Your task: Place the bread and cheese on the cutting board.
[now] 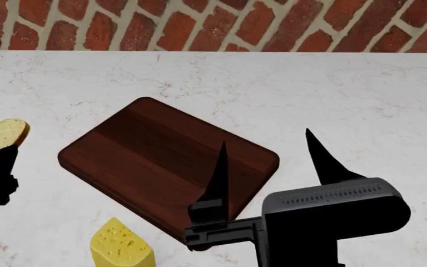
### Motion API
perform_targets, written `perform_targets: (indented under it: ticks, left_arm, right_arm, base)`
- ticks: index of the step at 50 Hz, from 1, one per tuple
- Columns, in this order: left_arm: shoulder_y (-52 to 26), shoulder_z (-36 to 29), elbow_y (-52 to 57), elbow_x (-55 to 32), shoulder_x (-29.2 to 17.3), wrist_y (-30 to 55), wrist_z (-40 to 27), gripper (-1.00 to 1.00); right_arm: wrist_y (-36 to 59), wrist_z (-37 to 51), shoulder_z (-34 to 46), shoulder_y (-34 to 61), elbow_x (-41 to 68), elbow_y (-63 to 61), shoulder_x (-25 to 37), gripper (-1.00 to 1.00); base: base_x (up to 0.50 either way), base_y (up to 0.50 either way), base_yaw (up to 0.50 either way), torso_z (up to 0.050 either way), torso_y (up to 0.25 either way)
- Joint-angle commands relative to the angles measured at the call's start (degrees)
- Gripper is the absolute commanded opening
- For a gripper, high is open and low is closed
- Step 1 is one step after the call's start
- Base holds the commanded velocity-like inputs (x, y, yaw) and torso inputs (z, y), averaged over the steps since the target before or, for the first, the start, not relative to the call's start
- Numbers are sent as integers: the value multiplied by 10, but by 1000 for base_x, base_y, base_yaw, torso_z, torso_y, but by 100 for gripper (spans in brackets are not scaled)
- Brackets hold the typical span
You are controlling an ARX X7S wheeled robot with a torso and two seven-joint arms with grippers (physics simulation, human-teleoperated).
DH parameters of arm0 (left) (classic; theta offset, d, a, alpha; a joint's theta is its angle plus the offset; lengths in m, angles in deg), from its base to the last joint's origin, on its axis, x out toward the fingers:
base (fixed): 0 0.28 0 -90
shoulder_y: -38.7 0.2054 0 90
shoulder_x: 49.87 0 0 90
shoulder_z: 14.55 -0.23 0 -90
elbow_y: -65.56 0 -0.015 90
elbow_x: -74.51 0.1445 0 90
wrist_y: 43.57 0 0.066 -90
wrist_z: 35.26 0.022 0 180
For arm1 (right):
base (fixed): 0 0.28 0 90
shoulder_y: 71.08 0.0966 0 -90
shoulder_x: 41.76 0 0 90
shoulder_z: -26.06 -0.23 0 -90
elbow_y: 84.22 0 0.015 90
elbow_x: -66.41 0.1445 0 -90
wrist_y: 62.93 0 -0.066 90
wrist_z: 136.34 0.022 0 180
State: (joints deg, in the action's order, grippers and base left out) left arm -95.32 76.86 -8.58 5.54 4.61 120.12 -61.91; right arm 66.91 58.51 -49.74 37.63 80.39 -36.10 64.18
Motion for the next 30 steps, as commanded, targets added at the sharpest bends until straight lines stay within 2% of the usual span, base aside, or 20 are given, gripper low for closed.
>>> perform_targets:
  ticks: [1, 10, 14, 24, 30]
  left_arm:
    - [-157, -141, -135, 74, 58, -13, 54, -100]
    - [-259, -250, -306, 165, 124, -71, 152, -100]
    - [-294, -286, -360, 191, 152, -80, 176, -100]
    - [-358, -352, -503, 255, 210, -136, 234, -100]
    - [-396, -395, -649, 305, 262, -204, 288, -100]
  right_arm:
    - [-1, 3, -11, -1, 8, -3, 4, 100]
    - [0, 6, -22, -5, 14, -12, 10, 100]
    - [-3, 6, -24, -4, 15, -7, 11, 100]
    - [-5, 9, -29, -11, 20, -14, 14, 100]
    - [-2, 12, -33, -12, 23, -21, 16, 100]
  base:
    - [0, 0, 0, 0, 0]
    - [0, 0, 0, 0, 0]
    - [0, 0, 0, 0, 0]
    - [0, 0, 0, 0, 0]
    - [0, 0, 0, 0, 0]
